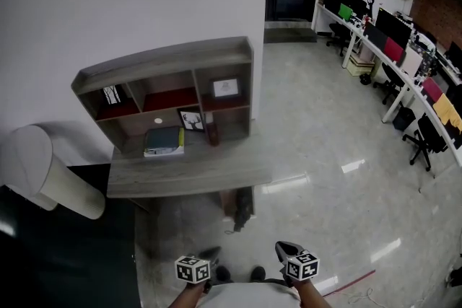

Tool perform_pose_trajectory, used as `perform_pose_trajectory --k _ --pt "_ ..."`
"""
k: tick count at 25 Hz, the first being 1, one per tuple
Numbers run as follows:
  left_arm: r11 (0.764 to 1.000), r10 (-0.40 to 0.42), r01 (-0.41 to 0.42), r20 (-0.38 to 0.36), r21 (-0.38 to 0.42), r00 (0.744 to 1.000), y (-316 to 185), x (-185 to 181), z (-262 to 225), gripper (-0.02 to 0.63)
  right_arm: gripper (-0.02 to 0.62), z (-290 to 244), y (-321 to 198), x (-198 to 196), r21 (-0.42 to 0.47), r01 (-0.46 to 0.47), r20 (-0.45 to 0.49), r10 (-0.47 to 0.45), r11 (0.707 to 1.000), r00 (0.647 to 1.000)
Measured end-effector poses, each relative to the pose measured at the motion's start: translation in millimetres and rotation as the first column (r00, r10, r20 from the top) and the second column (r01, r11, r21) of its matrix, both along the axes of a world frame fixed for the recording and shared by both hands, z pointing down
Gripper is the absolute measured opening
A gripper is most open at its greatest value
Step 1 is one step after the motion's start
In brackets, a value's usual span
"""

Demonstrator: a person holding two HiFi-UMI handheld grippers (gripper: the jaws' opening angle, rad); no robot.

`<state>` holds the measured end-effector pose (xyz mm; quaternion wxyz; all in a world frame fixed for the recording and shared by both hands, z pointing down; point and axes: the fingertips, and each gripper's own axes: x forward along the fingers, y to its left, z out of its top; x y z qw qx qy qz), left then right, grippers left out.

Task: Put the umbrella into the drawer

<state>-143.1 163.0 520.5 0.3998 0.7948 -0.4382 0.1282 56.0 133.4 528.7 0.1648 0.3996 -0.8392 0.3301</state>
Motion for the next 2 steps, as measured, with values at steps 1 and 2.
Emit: perform_pose_trajectory --k 1,2 --pt "1.0 0.0 0.0 -0.002 -0.002 1.0 0.1 1.2 -0.3 -0.001 0.005 0.0 0.5 0.6 -0.002 0.001 -0.001 -0.001 1.0 1.0" --pt "1.0 0.0 0.0 -0.004 -0.005 1.0 0.2 2.4 -0.7 0.0 0.005 0.1 1.1 1.3 -0.005 0.003 -0.001 -0.003 1.0 1.0"
